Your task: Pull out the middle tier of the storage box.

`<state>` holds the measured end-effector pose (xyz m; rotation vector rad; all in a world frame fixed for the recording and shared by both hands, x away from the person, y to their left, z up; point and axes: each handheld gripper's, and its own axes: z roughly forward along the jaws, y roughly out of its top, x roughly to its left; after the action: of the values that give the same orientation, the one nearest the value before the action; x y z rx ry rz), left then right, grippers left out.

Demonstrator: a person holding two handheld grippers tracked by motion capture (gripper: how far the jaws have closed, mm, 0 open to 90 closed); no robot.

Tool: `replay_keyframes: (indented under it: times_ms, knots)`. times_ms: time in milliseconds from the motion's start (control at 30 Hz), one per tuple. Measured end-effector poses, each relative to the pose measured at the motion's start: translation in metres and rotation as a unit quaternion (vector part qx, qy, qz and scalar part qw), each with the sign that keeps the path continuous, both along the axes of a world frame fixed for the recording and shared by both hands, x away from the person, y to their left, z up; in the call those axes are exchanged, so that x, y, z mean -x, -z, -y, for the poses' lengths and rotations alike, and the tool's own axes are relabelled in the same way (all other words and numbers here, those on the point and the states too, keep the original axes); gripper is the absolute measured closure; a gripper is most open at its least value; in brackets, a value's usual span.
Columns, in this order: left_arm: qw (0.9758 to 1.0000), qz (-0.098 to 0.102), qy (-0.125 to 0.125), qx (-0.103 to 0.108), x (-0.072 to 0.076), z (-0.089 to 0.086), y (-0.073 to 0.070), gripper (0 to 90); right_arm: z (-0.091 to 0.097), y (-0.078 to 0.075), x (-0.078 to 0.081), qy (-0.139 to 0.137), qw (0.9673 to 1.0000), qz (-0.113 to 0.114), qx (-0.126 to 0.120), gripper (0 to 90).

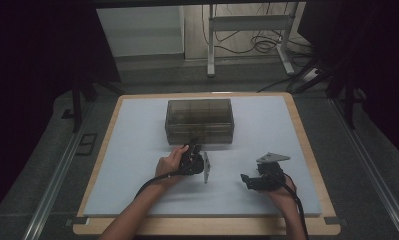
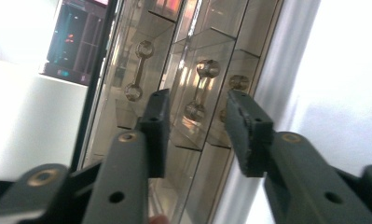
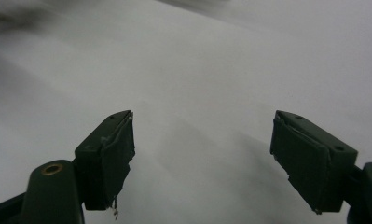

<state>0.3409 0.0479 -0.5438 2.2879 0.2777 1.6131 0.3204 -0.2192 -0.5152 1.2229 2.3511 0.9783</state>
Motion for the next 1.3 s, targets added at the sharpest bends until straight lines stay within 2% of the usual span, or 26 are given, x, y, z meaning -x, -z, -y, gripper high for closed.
replay_keyframes:
  times_ms: [167, 233, 367, 433, 567, 600, 667, 767, 900, 967, 1000, 1033, 1067, 1100, 1233, 1300]
  knots:
    - [0.9994, -0.028, 0.001, 0.021, 0.003, -0.004, -0.005, 48.1, 0.0, 0.0, 0.0, 0.0, 1.0, 0.0, 0.0, 21.2]
    - [0.9985, -0.043, 0.0, 0.033, 0.004, -0.006, -0.007, 46.5, -0.001, 0.0, 0.0, 0.0, 1.0, 0.0, 0.0, 21.2]
    - [0.9957, -0.076, 0.0, 0.054, 0.006, -0.014, -0.008, 40.0, -0.001, 0.001, 0.0, -0.001, 1.0, 0.001, 0.001, 21.2]
    - [0.9935, -0.093, -0.003, 0.067, 0.005, -0.019, -0.008, 37.5, -0.002, 0.001, 0.0, -0.001, 1.0, 0.0, 0.002, 21.2]
    - [0.9864, -0.12, -0.004, 0.112, 0.007, -0.029, -0.009, 35.5, -0.003, 0.001, 0.0, -0.002, 1.0, 0.0, 0.002, 21.2]
    - [0.9853, -0.126, -0.006, 0.114, 0.007, -0.03, -0.009, 35.0, -0.003, 0.001, 0.0, -0.002, 1.0, 0.001, 0.003, 21.2]
    - [0.9812, -0.142, -0.007, 0.131, 0.008, -0.034, -0.011, 32.3, -0.004, 0.001, 0.0, -0.002, 1.0, 0.001, 0.004, 21.2]
    - [0.9731, -0.162, -0.006, 0.163, 0.011, -0.04, -0.013, 31.9, -0.005, 0.001, 0.0, -0.001, 1.0, 0.002, 0.005, 21.2]
    - [0.9655, -0.182, -0.007, 0.187, 0.014, -0.048, -0.014, 31.2, -0.007, 0.0, 0.0, 0.0, 0.9999, 0.007, 0.008, 21.2]
    - [0.9636, -0.187, -0.011, 0.19, 0.015, -0.051, -0.015, 30.9, -0.008, -0.001, -0.001, -0.001, 0.9999, 0.009, 0.011, 21.2]
    - [0.9619, -0.192, -0.014, 0.195, 0.015, -0.054, -0.015, 30.5, -0.009, -0.001, -0.001, -0.001, 0.9999, 0.009, 0.011, 21.2]
    - [0.9596, -0.196, -0.016, 0.201, 0.016, -0.056, -0.016, 29.9, -0.01, -0.002, -0.001, -0.001, 0.9999, 0.01, 0.011, 21.2]
    - [0.9561, -0.202, -0.018, 0.212, 0.017, -0.059, -0.016, 29.3, -0.01, -0.003, -0.001, -0.001, 0.9999, 0.012, 0.011, 21.2]
    - [0.9547, -0.206, -0.02, 0.214, 0.017, -0.06, -0.016, 29.0, -0.01, -0.003, -0.001, -0.001, 0.9999, 0.013, 0.011, 21.2]
    - [0.943, -0.228, -0.026, 0.241, 0.02, -0.069, -0.016, 28.4, -0.008, -0.006, -0.001, 0.004, 0.9998, 0.018, 0.012, 21.2]
    - [0.9404, -0.234, -0.029, 0.245, 0.022, -0.072, -0.016, 28.0, -0.007, -0.006, -0.001, 0.005, 0.9997, 0.02, 0.012, 21.2]
